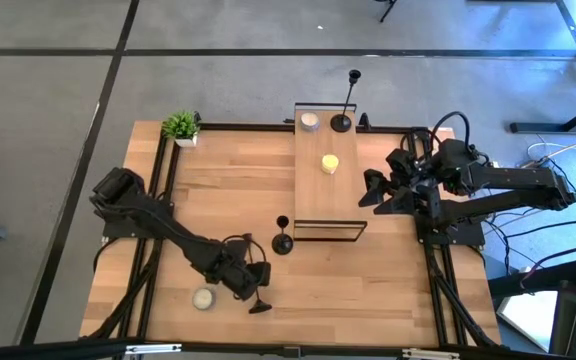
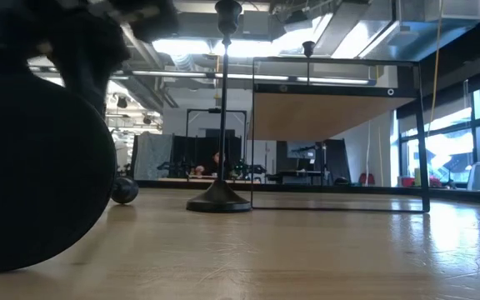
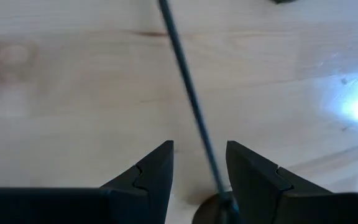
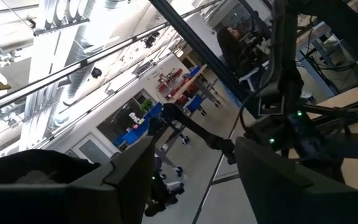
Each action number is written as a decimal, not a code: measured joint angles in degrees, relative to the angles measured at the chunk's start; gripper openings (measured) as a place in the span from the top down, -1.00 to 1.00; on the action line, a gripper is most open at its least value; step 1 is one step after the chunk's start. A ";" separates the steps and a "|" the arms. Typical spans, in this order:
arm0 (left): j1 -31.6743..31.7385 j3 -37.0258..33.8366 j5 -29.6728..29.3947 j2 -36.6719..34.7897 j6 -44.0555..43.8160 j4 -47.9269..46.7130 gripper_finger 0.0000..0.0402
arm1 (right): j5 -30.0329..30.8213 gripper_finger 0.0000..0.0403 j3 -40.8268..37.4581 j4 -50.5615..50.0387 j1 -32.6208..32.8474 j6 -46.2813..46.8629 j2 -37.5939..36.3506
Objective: Pick & Place candle stick holders
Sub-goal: Put the left black candle holder to the left of the yellow candle jar on the shelf
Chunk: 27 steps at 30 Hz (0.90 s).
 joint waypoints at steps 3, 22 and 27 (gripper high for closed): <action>1.20 -1.01 0.63 0.00 1.73 2.72 0.29 | 0.29 -0.13 0.00 -0.04 0.00 0.00 0.04; 5.05 -4.58 2.06 0.00 5.78 6.23 0.29 | 0.43 -0.13 0.00 -0.26 0.01 0.00 0.04; 5.64 -4.56 3.28 0.38 6.75 6.38 0.29 | 0.43 -0.13 0.00 -0.26 0.01 -0.02 0.04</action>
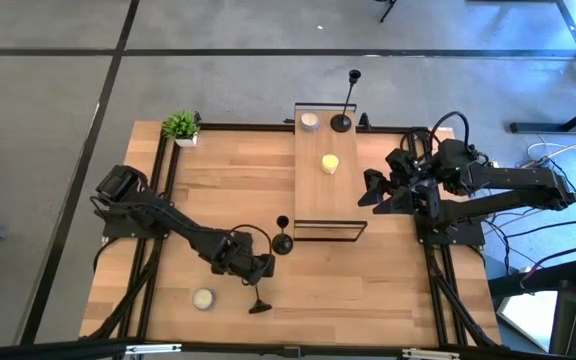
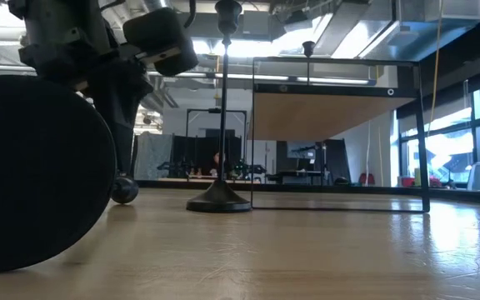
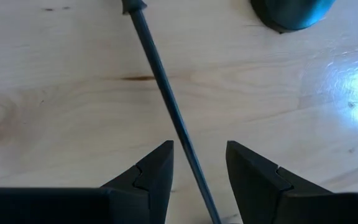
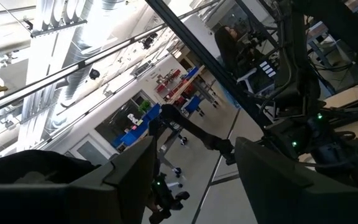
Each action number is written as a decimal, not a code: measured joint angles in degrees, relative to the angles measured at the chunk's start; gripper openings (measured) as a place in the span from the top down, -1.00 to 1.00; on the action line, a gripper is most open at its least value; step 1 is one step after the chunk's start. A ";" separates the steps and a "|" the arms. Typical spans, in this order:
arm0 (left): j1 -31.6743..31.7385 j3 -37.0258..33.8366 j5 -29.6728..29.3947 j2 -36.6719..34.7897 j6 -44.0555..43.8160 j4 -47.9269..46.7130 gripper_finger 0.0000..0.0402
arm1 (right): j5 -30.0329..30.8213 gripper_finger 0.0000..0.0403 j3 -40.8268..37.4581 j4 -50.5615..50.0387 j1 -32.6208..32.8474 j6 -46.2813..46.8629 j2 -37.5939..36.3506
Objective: Pick & Place candle stick holders
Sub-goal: Put the left black candle holder to the left of the yellow candle jar on the shelf
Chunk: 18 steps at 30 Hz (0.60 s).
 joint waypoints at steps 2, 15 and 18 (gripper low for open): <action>0.27 -0.06 0.56 0.36 0.14 -0.26 0.29 | 0.00 -0.13 0.00 0.00 -0.01 0.00 0.00; 0.27 -0.04 4.44 3.12 -0.04 1.64 0.36 | -0.02 -0.13 0.00 0.09 0.00 0.26 0.02; 0.22 -0.04 4.18 2.90 0.13 1.39 0.57 | 0.02 -0.13 0.00 0.04 0.00 0.50 0.03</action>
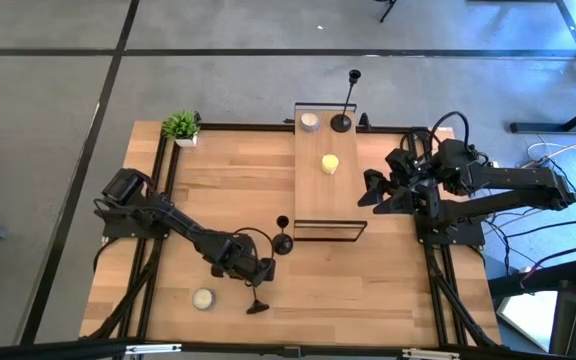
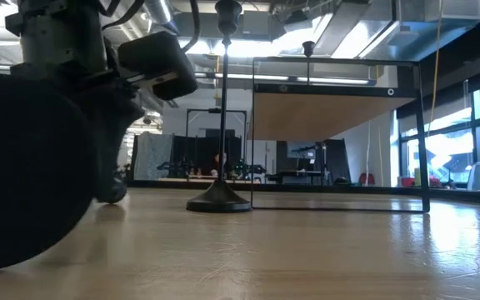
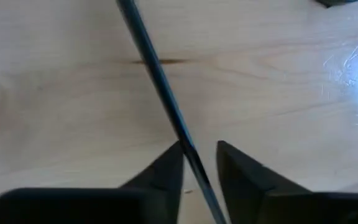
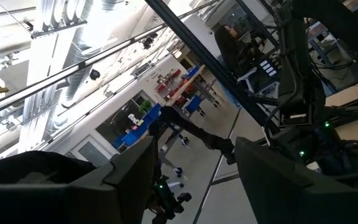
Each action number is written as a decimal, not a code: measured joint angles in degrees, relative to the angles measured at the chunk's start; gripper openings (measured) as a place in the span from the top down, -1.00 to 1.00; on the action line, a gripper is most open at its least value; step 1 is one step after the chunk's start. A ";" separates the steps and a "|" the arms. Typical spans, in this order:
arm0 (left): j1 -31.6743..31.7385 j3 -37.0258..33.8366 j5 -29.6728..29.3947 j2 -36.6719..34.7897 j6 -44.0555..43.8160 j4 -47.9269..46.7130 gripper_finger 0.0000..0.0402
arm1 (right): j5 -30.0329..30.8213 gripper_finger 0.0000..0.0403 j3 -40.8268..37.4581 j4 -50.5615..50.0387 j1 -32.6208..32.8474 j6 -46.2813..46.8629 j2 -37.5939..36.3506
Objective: Pick & Place candle stick holders
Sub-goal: Put the left black candle holder to the left of the yellow candle jar on the shelf
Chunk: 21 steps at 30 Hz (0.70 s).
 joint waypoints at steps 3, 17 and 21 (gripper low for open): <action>0.00 0.04 0.21 -0.22 1.18 1.23 0.88 | 0.08 -0.13 0.00 -0.02 0.00 0.03 -0.01; -2.68 2.87 -5.09 -7.07 2.50 1.12 0.95 | 0.26 -0.13 0.00 0.01 0.00 0.63 -0.01; -5.34 6.32 -13.43 -11.94 0.21 -6.33 0.95 | 0.26 -0.13 0.00 0.01 0.00 0.63 -0.01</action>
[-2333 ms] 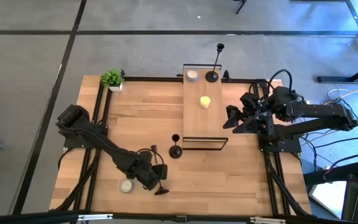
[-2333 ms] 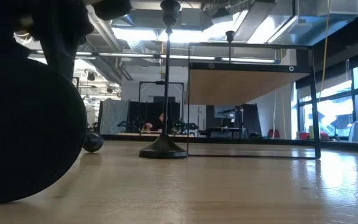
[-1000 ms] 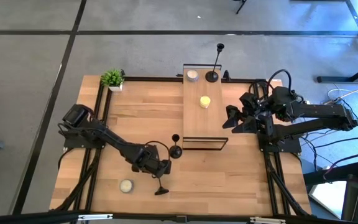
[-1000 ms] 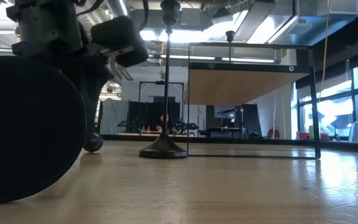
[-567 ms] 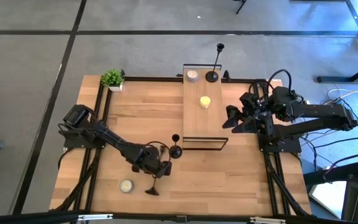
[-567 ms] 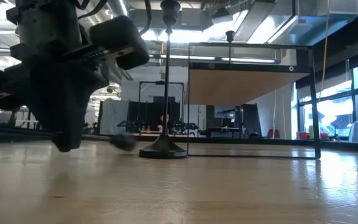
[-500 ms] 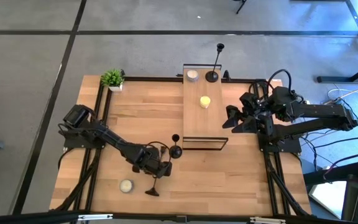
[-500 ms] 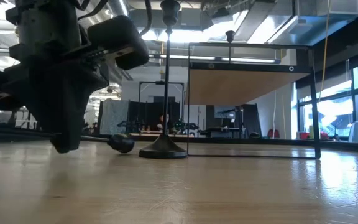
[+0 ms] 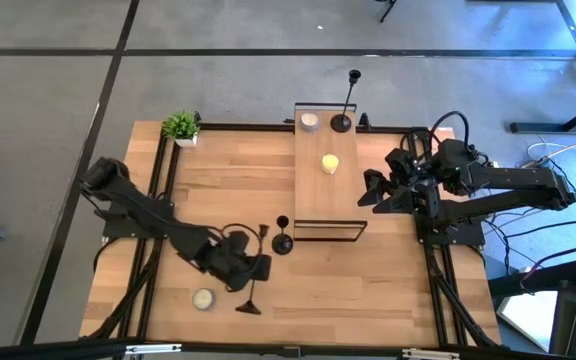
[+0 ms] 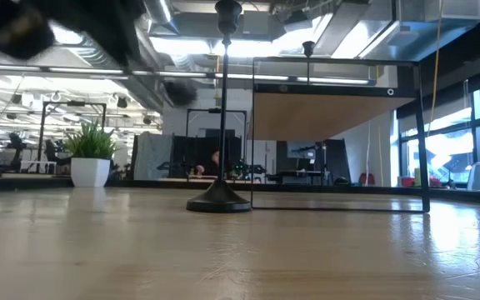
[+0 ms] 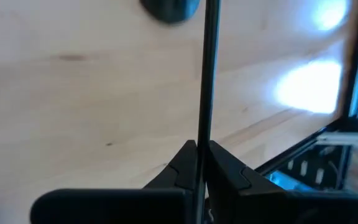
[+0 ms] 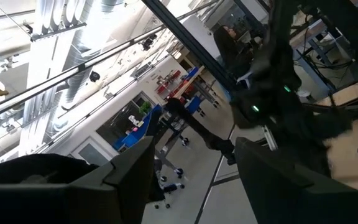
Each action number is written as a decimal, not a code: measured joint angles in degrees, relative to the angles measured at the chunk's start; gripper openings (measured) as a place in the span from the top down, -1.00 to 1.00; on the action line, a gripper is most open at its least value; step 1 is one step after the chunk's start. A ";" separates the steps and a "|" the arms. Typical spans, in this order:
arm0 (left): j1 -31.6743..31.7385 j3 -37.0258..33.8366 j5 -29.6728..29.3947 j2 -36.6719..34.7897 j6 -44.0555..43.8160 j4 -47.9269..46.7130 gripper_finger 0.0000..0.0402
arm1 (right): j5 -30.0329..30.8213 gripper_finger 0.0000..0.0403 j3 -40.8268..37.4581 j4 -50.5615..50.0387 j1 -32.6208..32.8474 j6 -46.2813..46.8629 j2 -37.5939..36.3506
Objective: Pick & Place candle stick holders
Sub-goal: Put the left black candle holder to the left of the yellow candle jar on the shelf
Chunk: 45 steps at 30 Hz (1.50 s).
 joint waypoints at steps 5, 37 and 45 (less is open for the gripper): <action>-3.08 6.60 -8.22 -4.76 -3.39 -14.48 0.95 | 0.02 -0.13 0.00 0.02 0.00 0.00 0.00; 18.68 24.28 -37.87 -15.56 25.60 -56.14 0.95 | 19.63 -0.13 0.00 0.45 -0.04 -3.77 -0.02; 27.27 24.28 -40.81 -18.70 44.58 -46.00 0.95 | 27.06 -0.13 0.00 0.42 -0.04 -7.22 0.00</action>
